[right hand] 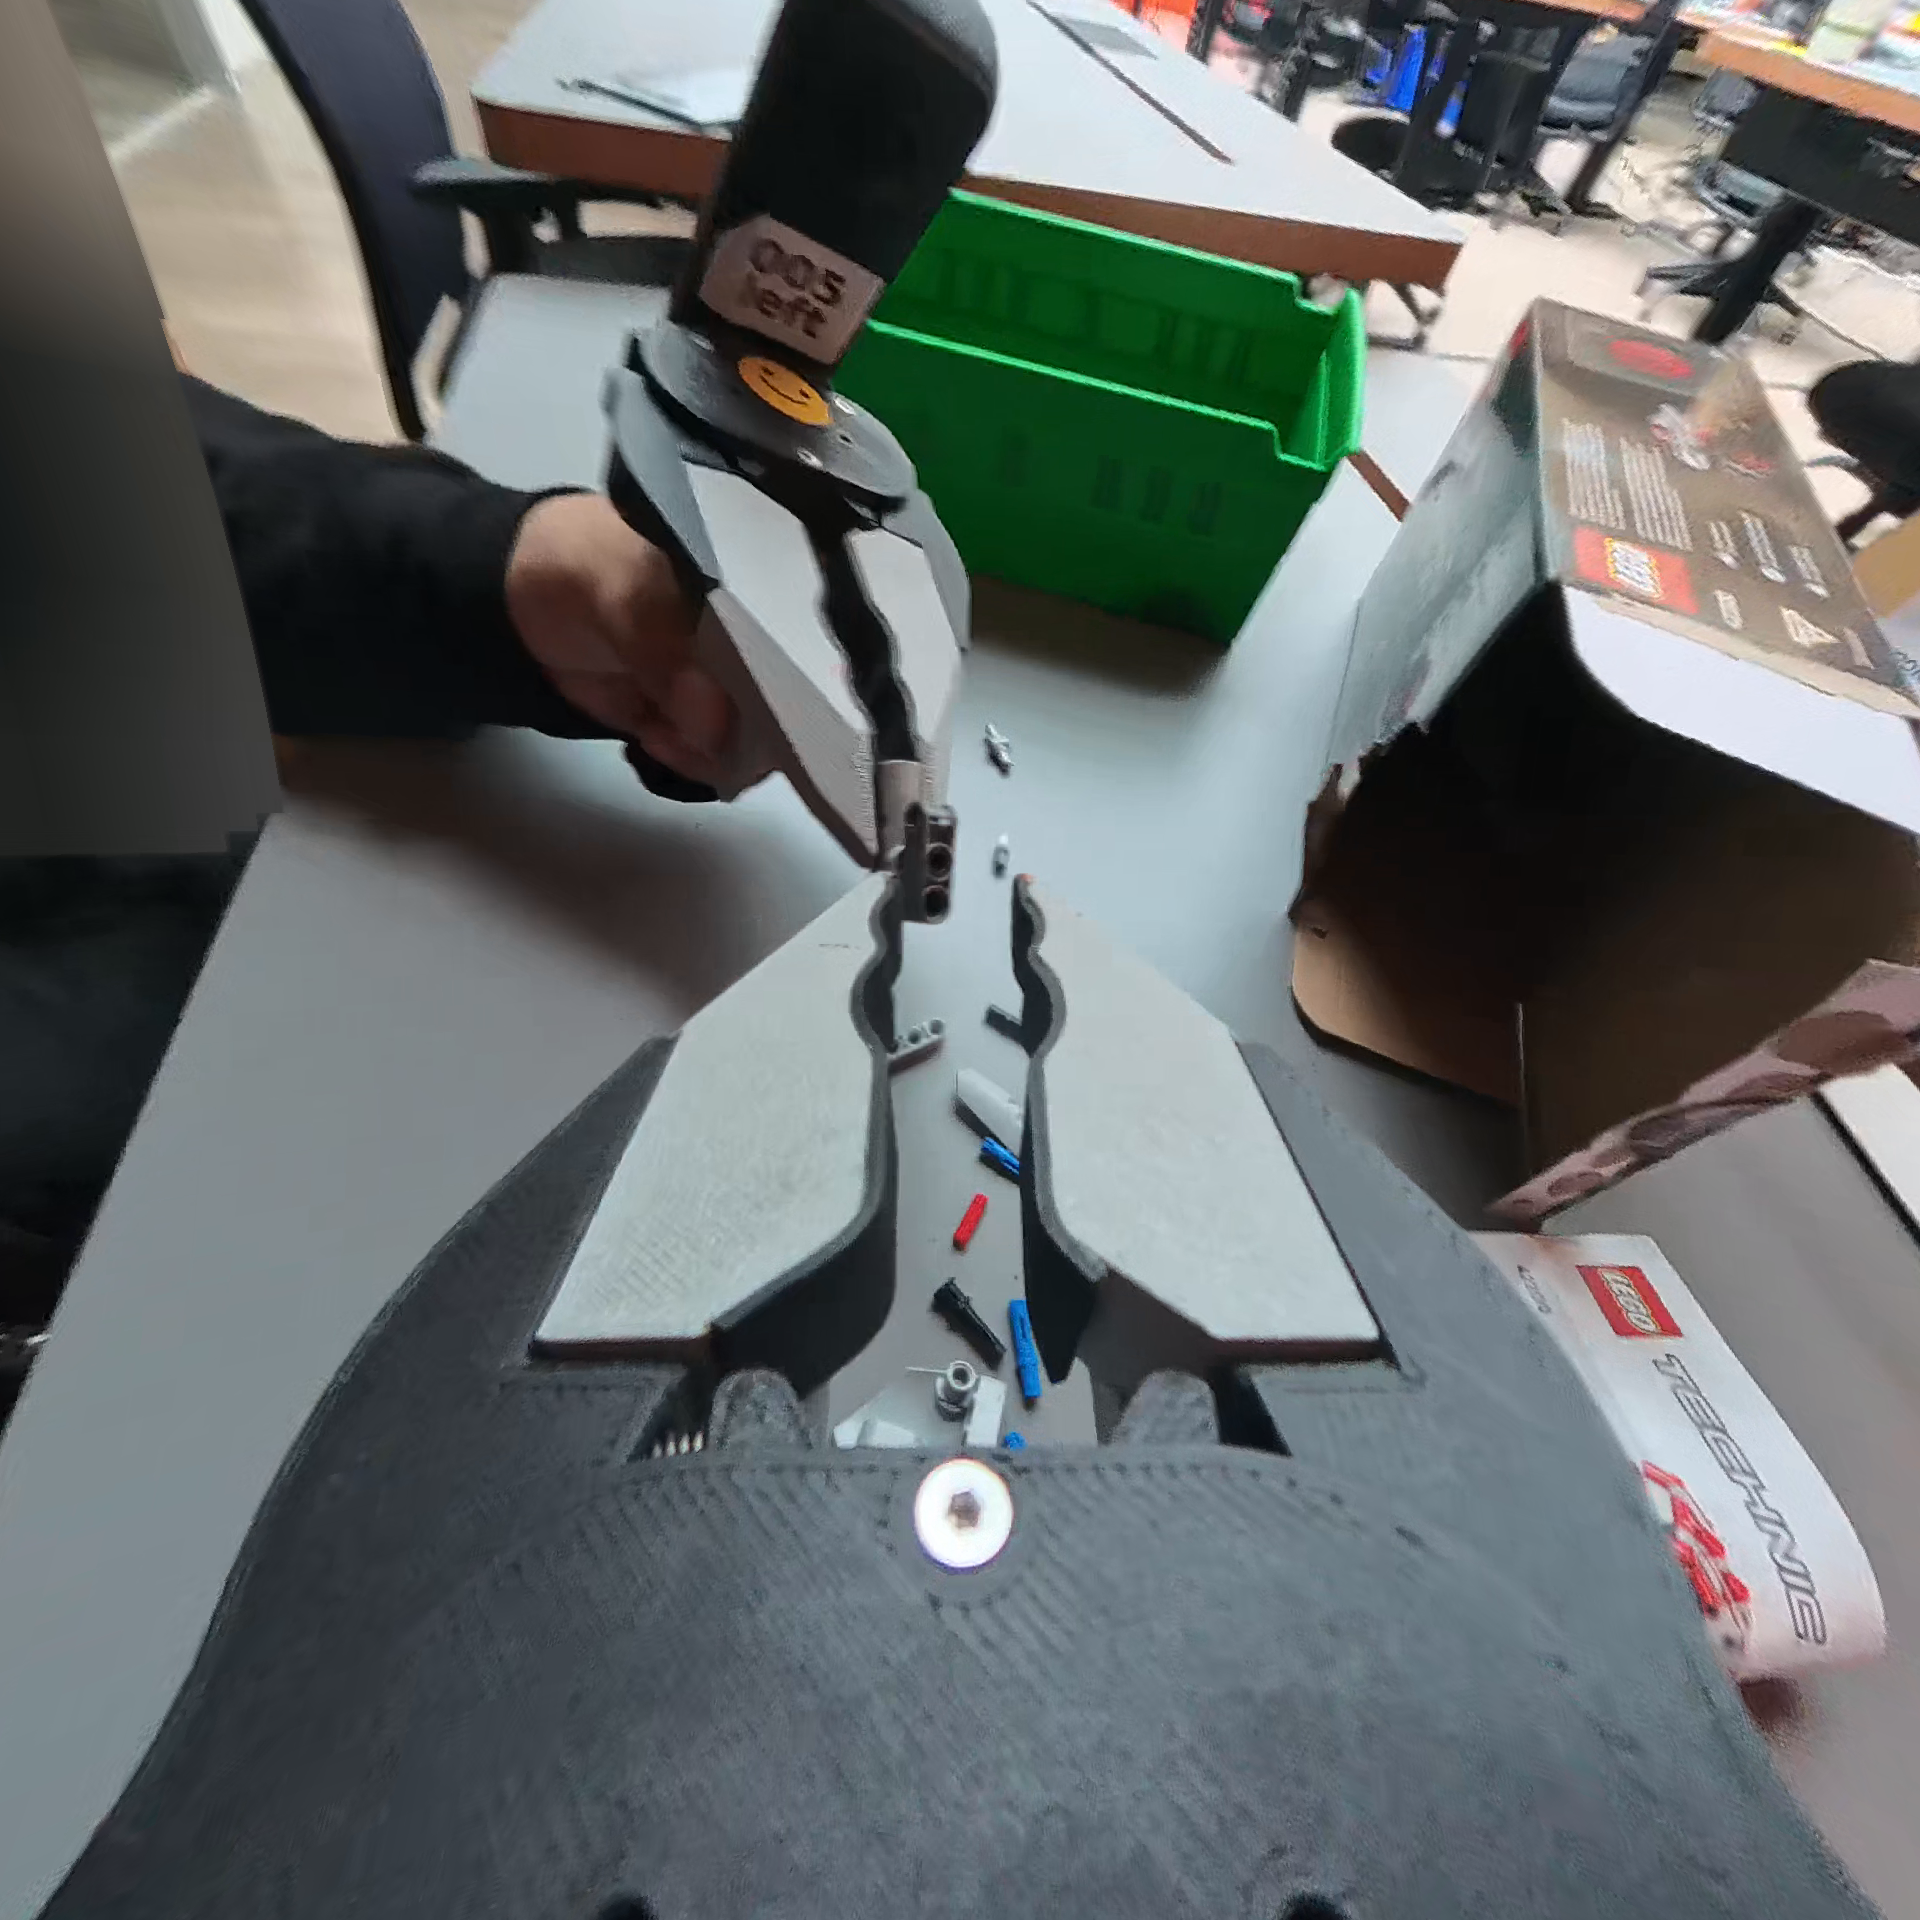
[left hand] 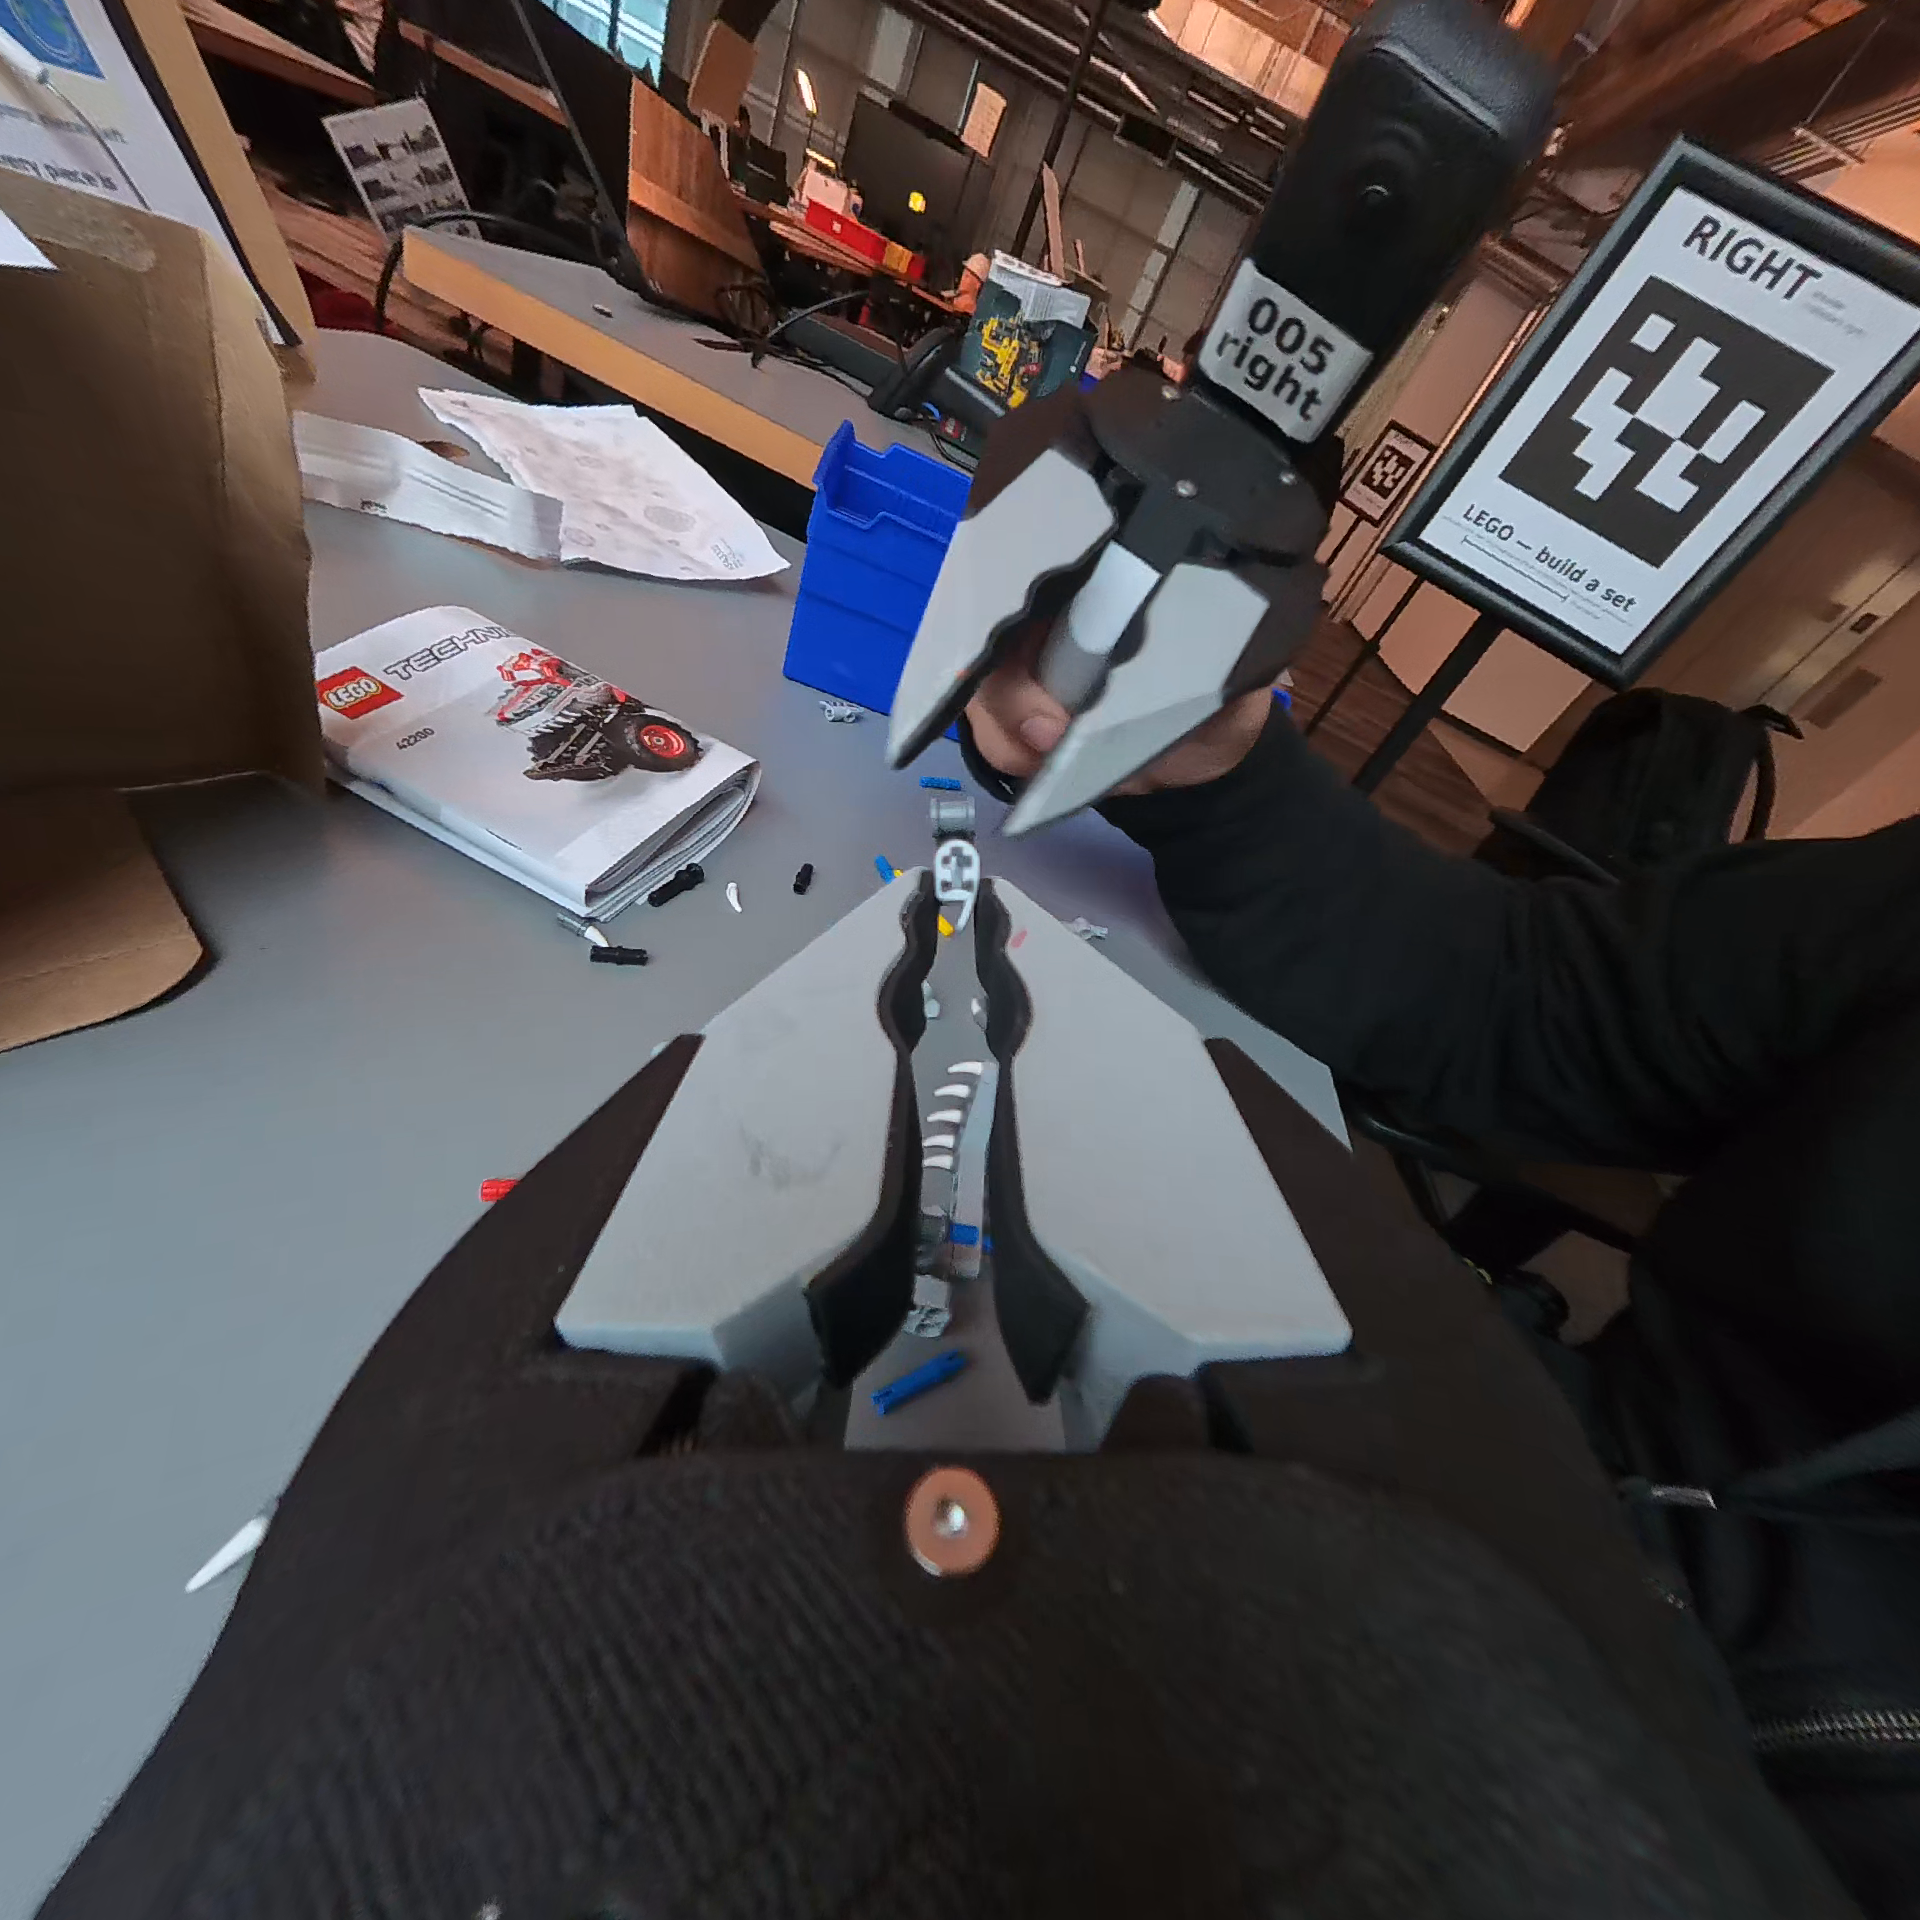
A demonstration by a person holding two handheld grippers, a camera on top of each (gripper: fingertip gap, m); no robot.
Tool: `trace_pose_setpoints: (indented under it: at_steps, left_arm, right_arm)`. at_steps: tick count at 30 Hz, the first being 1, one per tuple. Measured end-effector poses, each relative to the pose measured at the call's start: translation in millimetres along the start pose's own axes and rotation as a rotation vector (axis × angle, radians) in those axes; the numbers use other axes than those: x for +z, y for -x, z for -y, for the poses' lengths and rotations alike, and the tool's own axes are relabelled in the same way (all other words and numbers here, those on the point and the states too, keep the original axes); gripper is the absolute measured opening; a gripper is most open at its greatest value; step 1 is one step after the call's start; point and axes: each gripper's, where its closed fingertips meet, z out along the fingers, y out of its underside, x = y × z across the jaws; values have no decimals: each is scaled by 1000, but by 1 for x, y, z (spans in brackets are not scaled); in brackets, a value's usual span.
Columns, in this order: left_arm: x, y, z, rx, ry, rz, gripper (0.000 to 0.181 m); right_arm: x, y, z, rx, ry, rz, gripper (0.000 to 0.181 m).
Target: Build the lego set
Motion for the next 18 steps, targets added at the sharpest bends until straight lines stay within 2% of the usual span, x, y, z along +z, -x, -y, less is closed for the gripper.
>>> trace_pose_setpoints:
  at_steps: [2, 10, 18]
  left_arm:
    - [2, 0, -3, 6, 17, 7, 5]
    - [2, -4, -1, 77, 15, 5, 5]
    - [6, -10, -6, 106, 45, -17, 5]
  right_arm:
    - [7, 7, -7, 10, 32, 46, 12]
    - [5, 17, -5, 148, -42, 220, 4]
    - [10, 27, -13, 170, 20, 285, 4]
